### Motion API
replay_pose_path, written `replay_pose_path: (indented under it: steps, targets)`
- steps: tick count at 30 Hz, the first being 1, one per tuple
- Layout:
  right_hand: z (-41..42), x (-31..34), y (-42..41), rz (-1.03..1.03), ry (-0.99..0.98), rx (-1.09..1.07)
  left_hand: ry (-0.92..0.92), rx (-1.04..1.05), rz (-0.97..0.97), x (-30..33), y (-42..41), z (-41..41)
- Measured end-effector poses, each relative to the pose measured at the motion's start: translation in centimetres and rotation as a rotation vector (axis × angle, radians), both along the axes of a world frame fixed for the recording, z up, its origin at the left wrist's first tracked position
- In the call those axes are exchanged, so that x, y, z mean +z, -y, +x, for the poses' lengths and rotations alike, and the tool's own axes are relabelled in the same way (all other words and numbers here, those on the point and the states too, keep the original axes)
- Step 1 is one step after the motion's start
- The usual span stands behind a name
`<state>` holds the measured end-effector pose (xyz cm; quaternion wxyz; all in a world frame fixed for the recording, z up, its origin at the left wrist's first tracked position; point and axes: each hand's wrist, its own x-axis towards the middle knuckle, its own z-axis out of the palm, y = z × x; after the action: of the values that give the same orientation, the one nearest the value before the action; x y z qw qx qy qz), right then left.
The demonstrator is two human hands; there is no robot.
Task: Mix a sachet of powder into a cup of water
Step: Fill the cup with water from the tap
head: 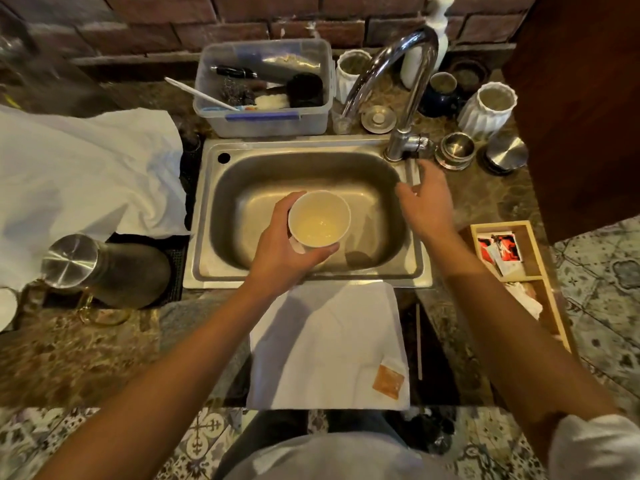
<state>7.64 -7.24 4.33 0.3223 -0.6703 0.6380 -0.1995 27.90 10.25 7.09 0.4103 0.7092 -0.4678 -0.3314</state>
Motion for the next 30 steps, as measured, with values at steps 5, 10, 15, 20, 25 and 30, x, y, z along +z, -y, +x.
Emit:
replay_pose_path:
  steps: [5,10,15,20,25,30]
  targets:
    - [-1.3,1.1,-5.2,0.051,0.113,0.088,-0.016,-0.015,-0.030,-0.5,-4.0,-0.9]
    - [-3.8,-0.1,-10.7,0.163,0.086,0.180,-0.056,-0.011,0.030,-2.0,-8.2,-2.5]
    - [-5.6,-1.5,-15.5,0.270,0.029,0.196,-0.093,0.029,0.106,-4.0,-11.6,-3.4]
    - [-7.2,-3.7,-19.4,0.315,-0.049,0.308,-0.100,0.090,0.180,-4.7,-14.3,-3.5]
    - [-8.6,-4.9,-21.6,0.348,-0.185,0.366,-0.082,0.133,0.192,-5.0,-15.2,-3.6]
    - [-9.2,-5.9,-22.0,0.329,-0.257,0.420,-0.079,0.107,0.203,-5.2,-15.1,-3.7]
